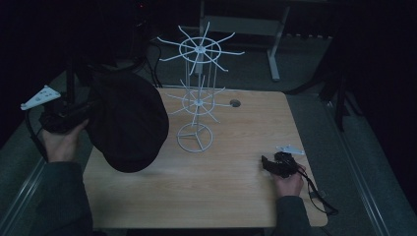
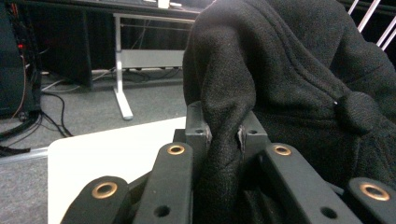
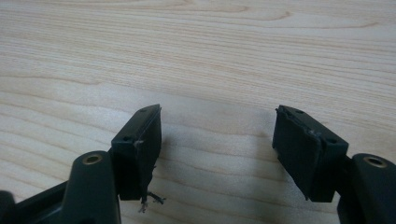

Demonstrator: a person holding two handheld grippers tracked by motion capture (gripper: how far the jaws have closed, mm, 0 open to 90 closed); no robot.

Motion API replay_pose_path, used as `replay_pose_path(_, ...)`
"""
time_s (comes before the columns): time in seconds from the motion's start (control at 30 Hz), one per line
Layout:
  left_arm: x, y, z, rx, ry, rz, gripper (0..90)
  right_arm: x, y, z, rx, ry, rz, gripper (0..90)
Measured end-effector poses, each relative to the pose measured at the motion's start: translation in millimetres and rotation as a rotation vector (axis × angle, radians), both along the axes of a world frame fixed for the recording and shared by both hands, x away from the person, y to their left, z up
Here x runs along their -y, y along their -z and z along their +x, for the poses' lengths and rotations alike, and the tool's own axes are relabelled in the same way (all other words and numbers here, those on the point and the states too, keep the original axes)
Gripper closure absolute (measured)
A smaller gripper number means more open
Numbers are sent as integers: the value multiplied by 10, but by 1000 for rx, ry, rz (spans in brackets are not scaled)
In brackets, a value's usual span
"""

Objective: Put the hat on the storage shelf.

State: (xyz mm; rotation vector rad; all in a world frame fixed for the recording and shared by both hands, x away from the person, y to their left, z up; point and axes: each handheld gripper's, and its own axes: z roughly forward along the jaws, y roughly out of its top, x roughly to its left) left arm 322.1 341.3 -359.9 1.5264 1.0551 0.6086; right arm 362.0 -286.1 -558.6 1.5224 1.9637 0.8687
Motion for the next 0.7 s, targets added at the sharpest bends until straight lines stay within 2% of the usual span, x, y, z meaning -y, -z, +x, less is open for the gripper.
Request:
replay_pose_path(0.57,55,-155,27,35,35,-18,800,-3,0,4,0,-1,1,325)
replay_pose_path(0.7,88,-199,45,46,49,-11,800,-4,0,5,0,-2,2,325)
